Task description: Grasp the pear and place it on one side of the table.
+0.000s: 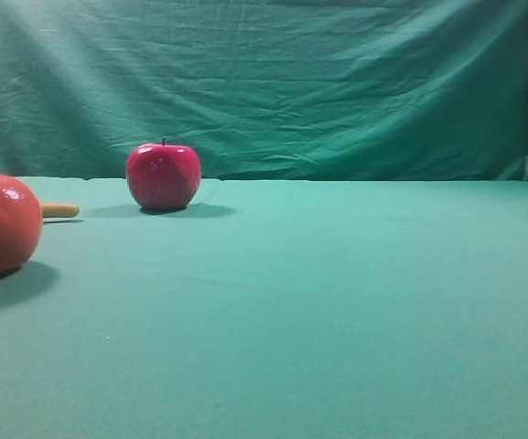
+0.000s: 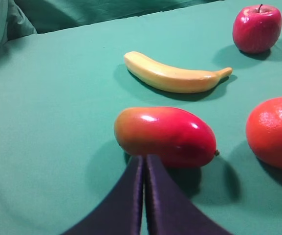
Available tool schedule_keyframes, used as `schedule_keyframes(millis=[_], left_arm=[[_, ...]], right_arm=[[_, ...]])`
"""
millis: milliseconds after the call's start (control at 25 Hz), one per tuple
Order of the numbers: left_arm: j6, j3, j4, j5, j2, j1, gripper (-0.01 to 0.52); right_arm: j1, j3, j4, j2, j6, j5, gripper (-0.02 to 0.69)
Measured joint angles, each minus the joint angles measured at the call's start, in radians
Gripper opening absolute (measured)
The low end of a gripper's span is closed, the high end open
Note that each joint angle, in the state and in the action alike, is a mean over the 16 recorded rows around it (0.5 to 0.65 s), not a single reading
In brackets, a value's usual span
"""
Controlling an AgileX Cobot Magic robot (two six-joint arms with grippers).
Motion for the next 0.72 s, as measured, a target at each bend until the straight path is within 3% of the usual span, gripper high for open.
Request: schedule_keyframes(millis=[720], left_arm=[[0.0, 0.0, 0.0, 0.0, 0.0, 0.0, 0.0]], right_arm=[[-0.004, 0.032, -0.005, -0.001, 0.061, 0.076, 0.0]])
